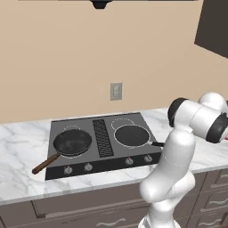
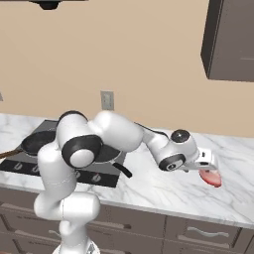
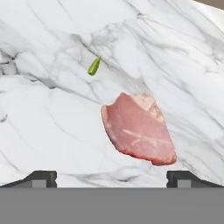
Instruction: Place both pans onto different burners. Then place the lemon wedge and the steak on different pans.
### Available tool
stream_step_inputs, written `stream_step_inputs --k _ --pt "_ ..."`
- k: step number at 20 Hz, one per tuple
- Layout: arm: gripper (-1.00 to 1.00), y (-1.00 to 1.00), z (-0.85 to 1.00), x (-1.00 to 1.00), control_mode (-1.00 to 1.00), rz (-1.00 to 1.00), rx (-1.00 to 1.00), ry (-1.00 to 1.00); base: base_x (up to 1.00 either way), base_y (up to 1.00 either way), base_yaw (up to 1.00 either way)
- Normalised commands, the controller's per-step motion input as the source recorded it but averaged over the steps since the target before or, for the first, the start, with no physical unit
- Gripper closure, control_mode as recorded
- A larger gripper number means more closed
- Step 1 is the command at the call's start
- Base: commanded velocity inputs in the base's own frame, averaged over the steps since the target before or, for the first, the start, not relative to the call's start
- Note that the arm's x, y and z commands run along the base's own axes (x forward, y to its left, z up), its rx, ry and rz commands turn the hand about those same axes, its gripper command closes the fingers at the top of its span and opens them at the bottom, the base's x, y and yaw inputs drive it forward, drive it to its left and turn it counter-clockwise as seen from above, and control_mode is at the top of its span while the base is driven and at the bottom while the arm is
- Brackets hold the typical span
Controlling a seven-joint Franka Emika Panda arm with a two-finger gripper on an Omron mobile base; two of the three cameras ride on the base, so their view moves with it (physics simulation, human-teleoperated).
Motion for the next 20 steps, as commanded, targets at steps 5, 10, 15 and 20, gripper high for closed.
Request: stream_step_inputs --k 5,10,15,20 --pt "-1.00 -0.04 -0.21 0.07 -1.00 0.00 0.00 0.00 0.00 0.00 0.00" --pt "-1.00 -0.08 -0.14 0.16 -1.00 0.00 0.00 0.00 0.00 0.00 0.00" --pt "-1.00 -0.07 -0.06 0.25 -1.00 0.00 0.00 0.00 0.00 0.00 0.00" --pt "-1.00 -0.11 0.00 0.25 -1.00 0.00 0.00 0.00 0.00 0.00 0.00"
